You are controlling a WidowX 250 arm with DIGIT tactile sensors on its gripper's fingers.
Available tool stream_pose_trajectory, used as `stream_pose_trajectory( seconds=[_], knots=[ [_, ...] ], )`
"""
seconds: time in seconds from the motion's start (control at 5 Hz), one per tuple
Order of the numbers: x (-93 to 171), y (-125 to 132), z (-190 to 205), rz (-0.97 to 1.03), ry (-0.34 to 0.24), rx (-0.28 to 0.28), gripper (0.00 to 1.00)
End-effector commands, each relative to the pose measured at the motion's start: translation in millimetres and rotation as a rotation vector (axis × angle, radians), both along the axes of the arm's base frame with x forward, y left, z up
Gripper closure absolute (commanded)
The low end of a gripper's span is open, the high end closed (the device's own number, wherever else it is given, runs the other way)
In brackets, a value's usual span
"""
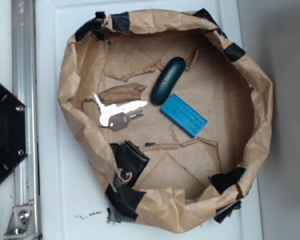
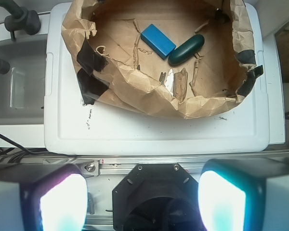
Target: Grab the plastic pickle.
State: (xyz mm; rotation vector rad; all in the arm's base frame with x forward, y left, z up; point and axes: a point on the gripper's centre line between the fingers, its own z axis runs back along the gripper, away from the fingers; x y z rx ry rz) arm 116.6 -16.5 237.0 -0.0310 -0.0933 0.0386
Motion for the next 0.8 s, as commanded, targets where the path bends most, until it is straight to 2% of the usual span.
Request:
stream_pose_trajectory(
  seconds=[0.0, 0.2, 0.4, 0.6],
  knots=[
    [0.0, 0.0, 0.0, 0.0, 0.0, 0.0, 0.0],
    [50.0, 16.9, -38.7, -0.037, 0.02, 0.02, 0.0],
    [87.2, 33.3, -71.7, 0.057, 0.037, 0.047, 0.0],
    [120.8, 57.6, -112.2, 0.236, -0.074, -0.037, 0.0]
  ],
)
